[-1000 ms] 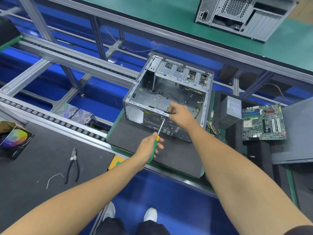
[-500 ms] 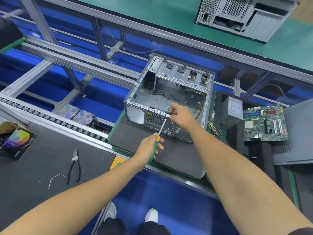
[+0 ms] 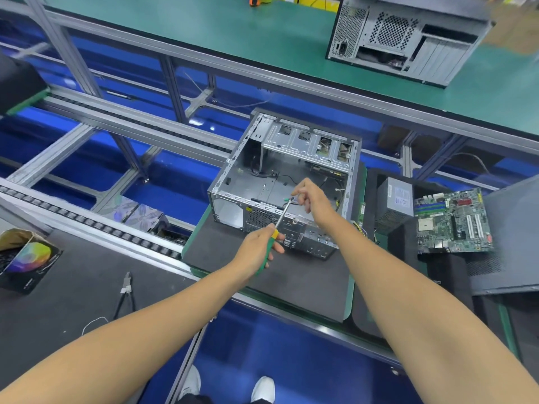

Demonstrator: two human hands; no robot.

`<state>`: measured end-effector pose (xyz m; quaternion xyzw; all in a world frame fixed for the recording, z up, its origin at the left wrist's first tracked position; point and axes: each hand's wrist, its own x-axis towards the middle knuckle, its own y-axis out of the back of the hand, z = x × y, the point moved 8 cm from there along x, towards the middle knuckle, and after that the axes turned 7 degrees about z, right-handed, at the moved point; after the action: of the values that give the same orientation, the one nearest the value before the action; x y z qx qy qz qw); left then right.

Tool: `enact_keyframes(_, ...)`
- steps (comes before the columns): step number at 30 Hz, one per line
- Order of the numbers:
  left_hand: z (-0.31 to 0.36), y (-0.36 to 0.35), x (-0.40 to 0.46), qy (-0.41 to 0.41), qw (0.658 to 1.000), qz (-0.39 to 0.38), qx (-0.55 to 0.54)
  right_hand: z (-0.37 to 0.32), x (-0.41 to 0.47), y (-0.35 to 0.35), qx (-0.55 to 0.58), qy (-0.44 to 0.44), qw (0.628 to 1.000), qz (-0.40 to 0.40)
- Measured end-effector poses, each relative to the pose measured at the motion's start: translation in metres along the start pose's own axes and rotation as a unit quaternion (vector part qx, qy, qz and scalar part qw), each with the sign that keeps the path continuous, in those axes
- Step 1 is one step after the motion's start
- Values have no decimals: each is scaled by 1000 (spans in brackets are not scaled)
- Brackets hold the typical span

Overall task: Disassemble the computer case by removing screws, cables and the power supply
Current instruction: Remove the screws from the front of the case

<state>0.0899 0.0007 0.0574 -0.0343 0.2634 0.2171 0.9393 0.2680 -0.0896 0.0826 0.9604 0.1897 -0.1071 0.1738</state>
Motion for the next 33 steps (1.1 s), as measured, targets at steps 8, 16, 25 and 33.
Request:
enact_keyframes(8,13,-31,1,-3,1000,-15,13,-4,-7,13,139,5,987,-84)
enact_keyframes(16,27,-59,1,-29,998,-29,53,6,-11,83,93,17,996,-4)
enact_keyframes(25,22,-58,6,-63,998,10,28,16,-57,110,-192,193,959,80)
enact_keyframes(33,-20,-4,13,-77,991,103,-37,50,-104,-37,-501,412,740,-179)
